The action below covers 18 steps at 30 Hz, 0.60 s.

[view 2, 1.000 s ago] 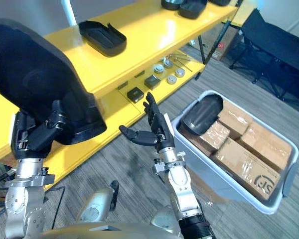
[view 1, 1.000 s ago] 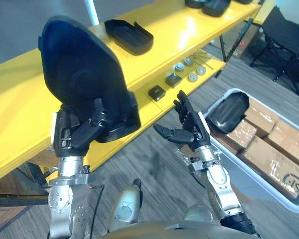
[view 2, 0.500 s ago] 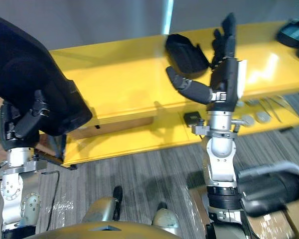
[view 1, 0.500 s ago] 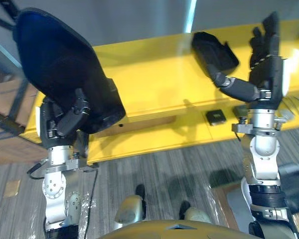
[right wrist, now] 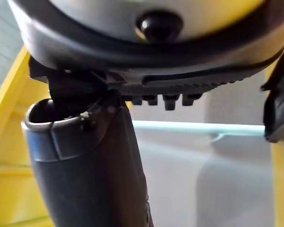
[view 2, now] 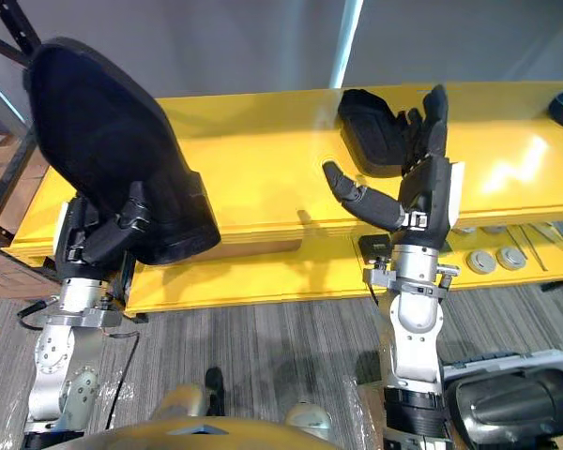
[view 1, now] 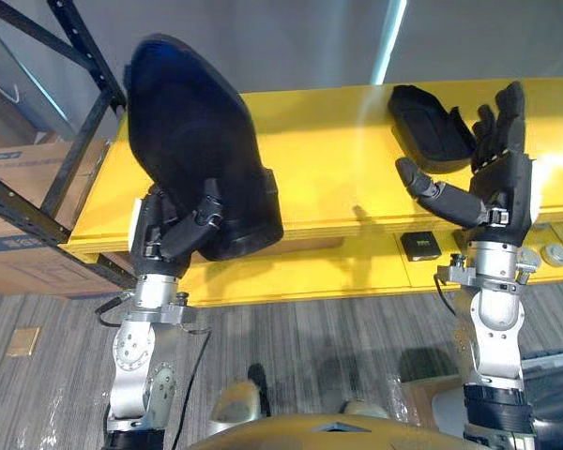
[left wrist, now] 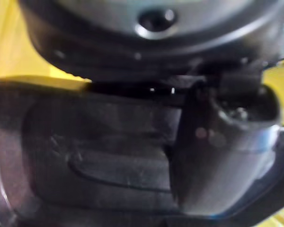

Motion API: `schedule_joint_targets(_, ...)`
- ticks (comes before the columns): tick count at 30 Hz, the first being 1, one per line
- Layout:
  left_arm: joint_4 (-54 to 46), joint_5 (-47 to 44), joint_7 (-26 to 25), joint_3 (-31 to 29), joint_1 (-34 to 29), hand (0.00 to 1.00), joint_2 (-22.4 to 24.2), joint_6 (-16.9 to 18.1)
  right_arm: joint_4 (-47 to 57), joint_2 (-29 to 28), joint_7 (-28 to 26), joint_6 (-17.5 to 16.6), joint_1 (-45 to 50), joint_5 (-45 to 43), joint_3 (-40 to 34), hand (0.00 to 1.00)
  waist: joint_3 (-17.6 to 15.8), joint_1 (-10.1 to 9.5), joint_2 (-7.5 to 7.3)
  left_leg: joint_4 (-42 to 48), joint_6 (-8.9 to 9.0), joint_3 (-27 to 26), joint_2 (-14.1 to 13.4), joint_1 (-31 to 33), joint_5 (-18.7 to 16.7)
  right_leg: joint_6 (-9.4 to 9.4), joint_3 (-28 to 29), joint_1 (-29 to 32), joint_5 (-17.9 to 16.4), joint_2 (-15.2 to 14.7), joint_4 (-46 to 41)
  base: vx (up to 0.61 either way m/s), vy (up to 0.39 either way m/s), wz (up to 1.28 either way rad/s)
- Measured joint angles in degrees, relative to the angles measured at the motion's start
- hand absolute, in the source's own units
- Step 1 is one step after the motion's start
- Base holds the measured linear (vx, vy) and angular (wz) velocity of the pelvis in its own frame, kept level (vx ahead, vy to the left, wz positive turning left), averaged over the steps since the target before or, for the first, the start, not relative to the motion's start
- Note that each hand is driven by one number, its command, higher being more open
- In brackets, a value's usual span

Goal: Walk over and take three plastic housings, then place them on the shelf

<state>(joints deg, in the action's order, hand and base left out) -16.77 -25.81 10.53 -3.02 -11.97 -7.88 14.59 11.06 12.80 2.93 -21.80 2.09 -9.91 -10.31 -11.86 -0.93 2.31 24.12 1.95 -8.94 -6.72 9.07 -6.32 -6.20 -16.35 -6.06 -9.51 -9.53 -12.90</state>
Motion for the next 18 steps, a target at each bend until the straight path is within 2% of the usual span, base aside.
schedule_joint_targets(2, 0.0, 1.0, -0.4, -0.3, 0.2, 0.00, 0.0, 0.0, 0.0, 0.3, -0.8, 0.0, 0.4, -0.6, 0.2, 1.00, -0.2, 0.21, -0.08, -0.7, 0.03, 1.7, 0.4, -0.7, 0.0, 0.16, 3.1, 1.7, -0.3, -0.3, -1.4, -0.13, 0.087, -0.60)
schedule_joint_targets(4, 0.0, 1.0, -0.4, -0.3, 1.0, 0.00, -0.2, 0.0, -0.1, 0.5, -1.5, -0.3, 0.2, -1.3, 0.1, 1.00, -0.3, 1.21, -0.16, -4.6, 0.50, 1.8, 1.3, -1.6, 0.7, 0.26, 5.2, 4.0, -0.4, -0.7, -2.1, -0.14, 0.083, -0.47)
schedule_joint_targets(6, 0.0, 1.1, -0.4, 0.9, 1.3, 0.00, -0.5, 0.0, -0.1, 0.5, -0.8, -0.3, 0.3, -1.7, 0.3, 1.00, -0.6, 2.02, -0.66, -8.9, 0.33, -0.6, 2.8, -4.2, 2.4, -0.42, 8.3, 5.3, 0.2, -1.9, -1.8, -0.16, 0.103, -0.47)
schedule_joint_targets(8, 0.0, 1.2, -1.3, 2.5, 2.6, 0.00, -1.5, -0.3, -0.1, 0.5, -0.7, -0.3, 0.4, -2.1, 0.3, 1.00, -0.6, 2.51, -0.65, -10.1, 0.47, -2.9, 3.2, -5.5, 2.3, -0.99, 10.3, 5.5, 0.8, -2.4, -1.0, -0.08, 0.104, -0.58)
schedule_joint_targets(10, -0.5, 1.8, -2.7, 2.8, 4.6, 0.00, -2.2, -1.5, -0.1, 0.5, -1.2, -0.3, 0.7, -2.9, 1.1, 1.00, -0.4, 2.77, -0.55, -10.4, 0.14, -5.3, 3.0, -5.6, 2.1, -0.56, 11.5, 6.2, 2.1, -2.3, 1.0, -0.05, 0.108, -0.67)
schedule_joint_targets(13, -1.5, 2.5, -7.3, 2.4, 7.0, 0.00, -3.3, -4.0, 0.0, 0.0, -4.2, 0.1, 3.4, -4.5, 3.3, 1.00, 0.3, 2.90, -1.18, -10.3, -0.22, -11.0, 1.7, -5.6, 0.8, 0.85, 11.9, 7.0, 6.2, -2.5, 6.4, 0.00, 0.116, -0.88)
schedule_joint_targets(14, -1.5, 3.2, -8.0, 2.2, 7.5, 0.00, -3.7, -4.6, 0.0, -0.3, -4.8, 0.2, 4.0, -4.6, 3.6, 1.00, 0.5, 3.05, -1.49, -10.3, -0.37, -11.7, 1.6, -5.6, 0.7, 0.73, 11.9, 7.0, 7.0, -2.6, 7.2, 0.03, 0.077, -0.59)
schedule_joint_targets(15, -1.4, 5.3, -9.8, 2.1, 8.7, 0.00, -4.6, -6.1, 0.0, -1.2, -6.4, 0.4, 5.5, -4.6, 4.1, 1.00, 0.9, 4.01, -2.36, -10.1, -0.47, -12.9, 1.4, -5.6, 0.7, 0.46, 11.7, 7.1, 9.2, -2.8, 8.5, 0.03, 0.036, -0.35)
schedule_joint_targets(18, -1.0, 7.1, -12.0, 2.7, 11.7, 0.00, -4.9, -9.2, 0.0, -1.9, -8.0, 1.3, 6.5, -4.6, 4.6, 1.00, 1.1, 5.80, -2.61, -9.2, -0.22, -13.3, 0.9, -5.4, 0.0, -1.00, 11.6, 7.1, 10.2, -2.6, 9.0, 0.05, 0.000, -0.17)
